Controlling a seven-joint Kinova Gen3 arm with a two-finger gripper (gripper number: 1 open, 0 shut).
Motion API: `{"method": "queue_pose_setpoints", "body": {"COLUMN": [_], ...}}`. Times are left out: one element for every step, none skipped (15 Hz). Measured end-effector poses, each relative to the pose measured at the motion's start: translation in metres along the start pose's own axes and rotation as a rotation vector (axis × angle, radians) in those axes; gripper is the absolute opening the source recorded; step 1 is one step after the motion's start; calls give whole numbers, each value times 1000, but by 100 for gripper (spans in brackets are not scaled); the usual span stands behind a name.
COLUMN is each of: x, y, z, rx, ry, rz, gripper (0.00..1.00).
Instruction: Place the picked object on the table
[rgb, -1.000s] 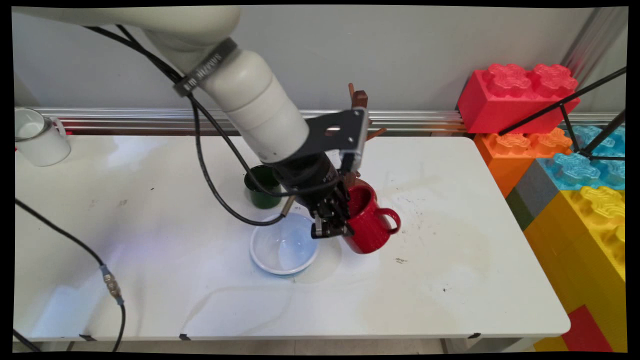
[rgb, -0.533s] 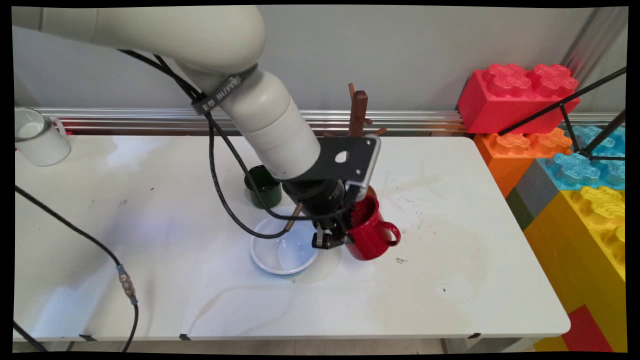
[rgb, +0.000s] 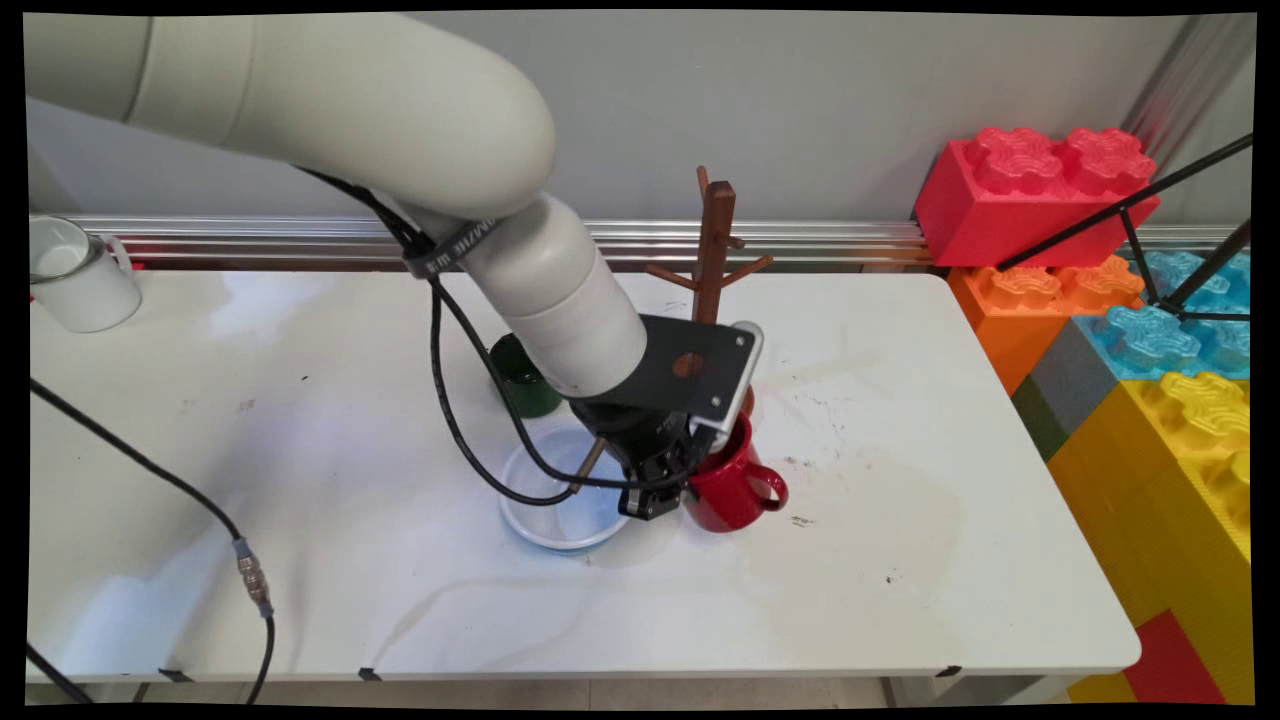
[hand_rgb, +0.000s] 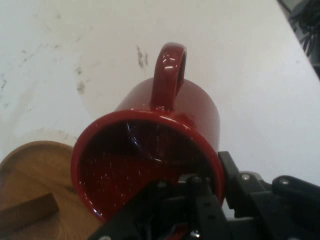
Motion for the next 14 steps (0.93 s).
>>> {"method": "queue_pose_setpoints", "body": {"x": [0,-1,-1,-1,-2,-2,-2,-2,-2,-3,-4,-4,-4,-4], "y": [1,2,3,4,5,6,6,7,7,7,7,8,8,8], "z": [2,5,7,10,13,17,20,23,26,29,32,34,36,38], "rx": [2,5,7,9,12,15,17,21,24,26,29,32,34,37], "ry": [-5,-12,-16,-21,-26,-31,-35,-39,-44,-47,-51,-54,-56,-58], "rz": [4,10,13,17,20,24,27,31,35,38,42,46,50,54], "gripper": [0,0,0,0,0,0,0,0,0,0,0,0,0,0]}}
